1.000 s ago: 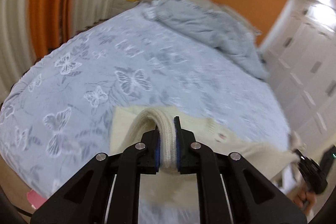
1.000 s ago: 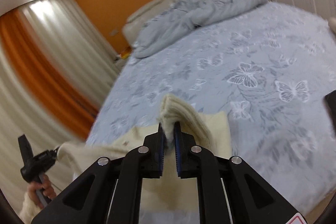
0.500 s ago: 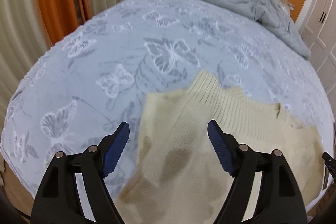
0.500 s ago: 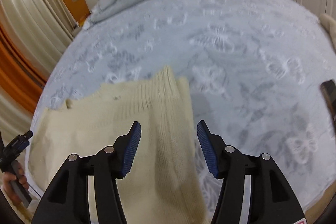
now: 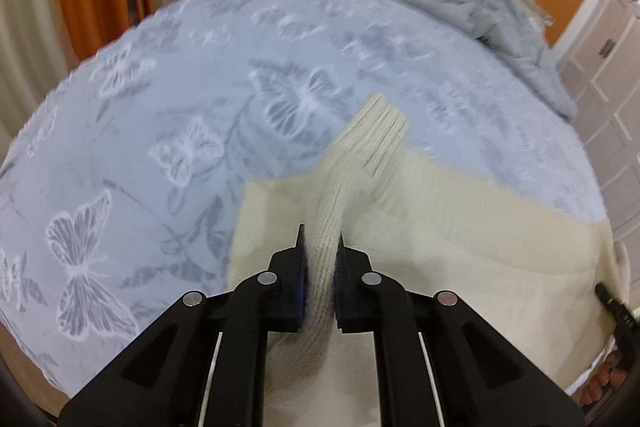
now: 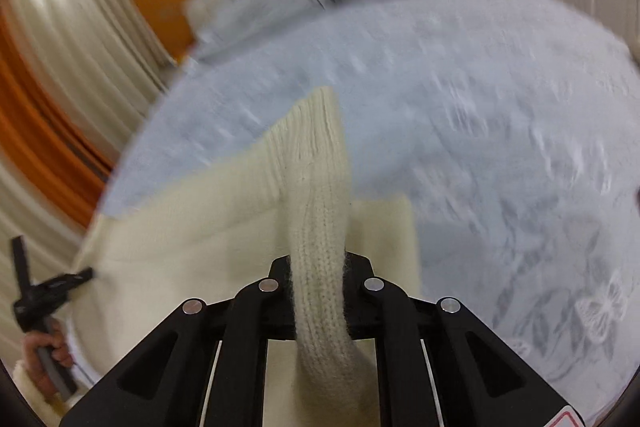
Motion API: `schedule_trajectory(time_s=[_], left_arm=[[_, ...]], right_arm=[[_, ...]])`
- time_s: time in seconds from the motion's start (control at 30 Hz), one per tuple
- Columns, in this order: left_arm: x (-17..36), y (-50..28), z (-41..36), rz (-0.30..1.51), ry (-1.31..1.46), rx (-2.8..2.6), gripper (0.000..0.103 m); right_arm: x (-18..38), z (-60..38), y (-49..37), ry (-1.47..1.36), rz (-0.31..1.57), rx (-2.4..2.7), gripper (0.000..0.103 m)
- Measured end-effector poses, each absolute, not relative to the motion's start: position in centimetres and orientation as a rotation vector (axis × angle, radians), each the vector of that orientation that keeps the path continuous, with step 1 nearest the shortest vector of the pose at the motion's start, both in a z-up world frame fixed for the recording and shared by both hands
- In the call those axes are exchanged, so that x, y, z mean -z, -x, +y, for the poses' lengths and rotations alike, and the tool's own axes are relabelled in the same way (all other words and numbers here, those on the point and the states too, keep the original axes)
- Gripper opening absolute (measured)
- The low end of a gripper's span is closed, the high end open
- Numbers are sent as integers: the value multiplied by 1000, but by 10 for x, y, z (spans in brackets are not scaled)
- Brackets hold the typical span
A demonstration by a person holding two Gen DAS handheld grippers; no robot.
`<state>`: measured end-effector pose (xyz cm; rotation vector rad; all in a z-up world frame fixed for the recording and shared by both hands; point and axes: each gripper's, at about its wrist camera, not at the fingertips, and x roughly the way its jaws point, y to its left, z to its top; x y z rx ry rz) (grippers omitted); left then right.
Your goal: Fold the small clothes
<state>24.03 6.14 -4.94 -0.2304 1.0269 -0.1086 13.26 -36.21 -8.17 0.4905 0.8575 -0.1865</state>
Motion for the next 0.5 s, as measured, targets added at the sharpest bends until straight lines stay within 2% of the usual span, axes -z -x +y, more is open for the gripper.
schedule_trajectory(time_s=[0.1, 0.23, 0.4, 0.43, 0.5], left_arm=[[74, -247, 54, 1062, 174, 87, 10], [69, -238, 46, 1023, 91, 84, 10], [52, -229, 53, 1004, 117, 70, 13], [47, -225, 51, 990, 116, 71, 13], [32, -207, 50, 947, 99, 81, 15]], right_arm=[[117, -366, -144, -497, 945, 219, 9], [100, -358, -142, -482, 911, 214, 10], [77, -344, -129, -391, 902, 252, 20], [66, -339, -120, -371, 883, 263, 25], [52, -332, -103, -347, 852, 285, 47]])
